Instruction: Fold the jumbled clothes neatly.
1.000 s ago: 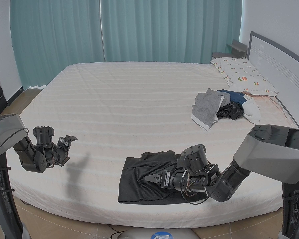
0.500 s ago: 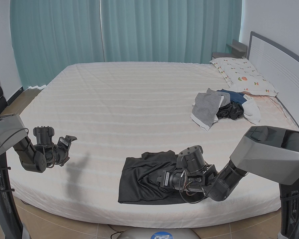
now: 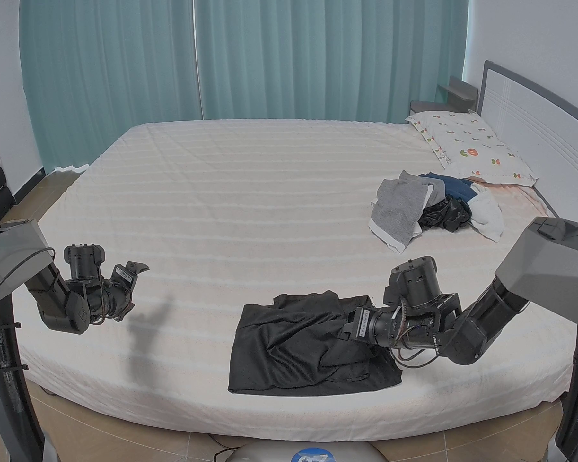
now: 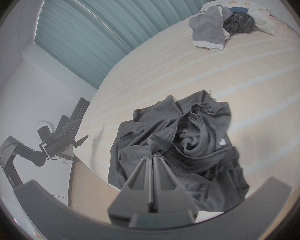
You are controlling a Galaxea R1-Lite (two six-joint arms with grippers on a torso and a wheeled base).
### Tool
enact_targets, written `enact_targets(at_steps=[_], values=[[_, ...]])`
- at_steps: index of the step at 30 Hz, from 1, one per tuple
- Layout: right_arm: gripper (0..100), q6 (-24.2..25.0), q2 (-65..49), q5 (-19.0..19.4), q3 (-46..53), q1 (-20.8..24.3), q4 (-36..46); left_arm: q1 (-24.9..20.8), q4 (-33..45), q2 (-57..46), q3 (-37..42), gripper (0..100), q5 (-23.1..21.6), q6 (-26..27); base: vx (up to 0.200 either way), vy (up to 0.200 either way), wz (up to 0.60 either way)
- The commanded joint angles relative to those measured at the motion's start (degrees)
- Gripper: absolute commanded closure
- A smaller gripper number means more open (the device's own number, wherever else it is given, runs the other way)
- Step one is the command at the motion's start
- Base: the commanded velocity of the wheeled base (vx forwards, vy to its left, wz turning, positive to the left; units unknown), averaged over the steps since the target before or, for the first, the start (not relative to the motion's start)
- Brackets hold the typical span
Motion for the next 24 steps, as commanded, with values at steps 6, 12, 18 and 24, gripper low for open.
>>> enact_targets(at_steps=[6,12,18,24], values=[[100,-3.55,-4.57,0.61,6.13,-5.55,0.59,-0.06,0.04,0.08,0.07,0,0.01,-0.04,0.000,0.000,0.00],[100,-5.13,-5.01,1.58,8.51,-7.22,0.68,-0.06,-0.04,0.08,0.07,0,0.01,-0.04,0.000,0.000,0.00],[100,-8.29,-4.57,2.11,11.50,-7.40,0.95,-0.06,-0.04,0.08,0.07,0,0.01,-0.04,0.000,0.000,0.00],[100,-11.28,-3.25,2.02,12.46,-8.45,2.88,-0.06,-0.04,0.08,0.16,0,0.01,-0.04,0.000,0.000,0.00]])
